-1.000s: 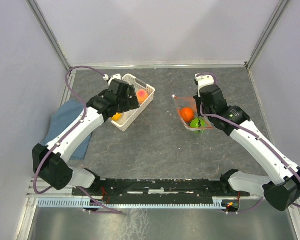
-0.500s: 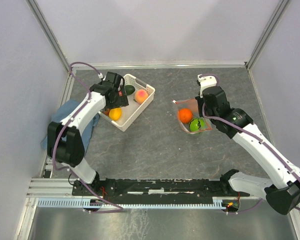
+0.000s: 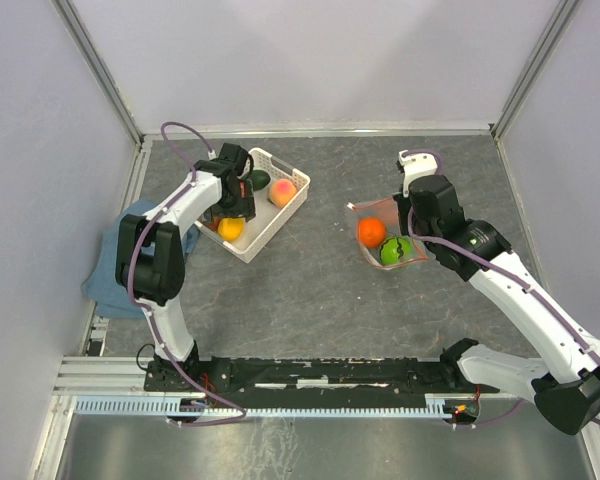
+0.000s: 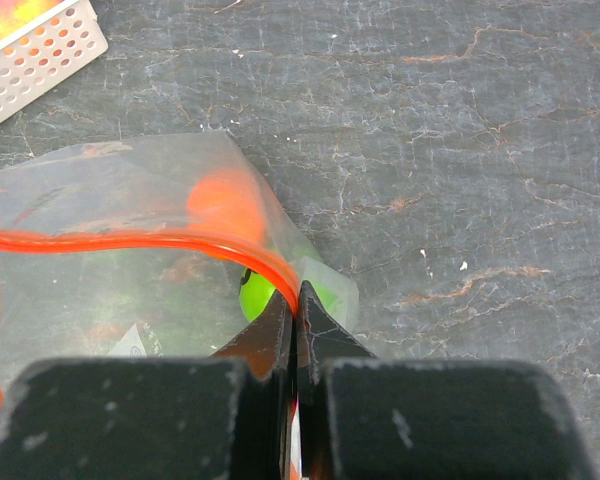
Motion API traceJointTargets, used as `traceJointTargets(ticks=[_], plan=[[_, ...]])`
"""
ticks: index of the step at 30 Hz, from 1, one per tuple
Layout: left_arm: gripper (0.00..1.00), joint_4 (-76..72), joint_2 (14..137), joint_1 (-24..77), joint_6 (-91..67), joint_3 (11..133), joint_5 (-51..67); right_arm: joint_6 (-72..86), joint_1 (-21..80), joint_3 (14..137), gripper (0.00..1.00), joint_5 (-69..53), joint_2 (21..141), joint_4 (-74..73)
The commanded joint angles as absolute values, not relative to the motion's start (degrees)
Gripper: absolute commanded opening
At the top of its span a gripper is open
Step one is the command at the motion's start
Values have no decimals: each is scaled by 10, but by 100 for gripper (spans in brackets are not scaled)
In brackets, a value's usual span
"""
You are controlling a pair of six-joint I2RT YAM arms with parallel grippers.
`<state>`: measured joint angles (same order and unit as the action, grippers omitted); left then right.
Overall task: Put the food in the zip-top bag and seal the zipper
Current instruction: Pick up the fake fruit from the bin.
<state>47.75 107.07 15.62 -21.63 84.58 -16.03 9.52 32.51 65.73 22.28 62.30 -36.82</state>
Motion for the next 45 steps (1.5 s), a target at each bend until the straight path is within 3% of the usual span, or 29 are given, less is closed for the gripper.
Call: traceJointTargets(ticks=[1,25,34,45], plan=[[92,465,1091,150,-176,864,-138,90,323,658,1,223,619,-334],[86,373,1133,127,-174,836,-86,92,324,653,1,206,635,-332],[65,386,1130,127,-178,837,-67,93,323,655,1,206,632,-336],[47,325,988,134,-194,764,-36,91,323,666,1,204,632,-339]])
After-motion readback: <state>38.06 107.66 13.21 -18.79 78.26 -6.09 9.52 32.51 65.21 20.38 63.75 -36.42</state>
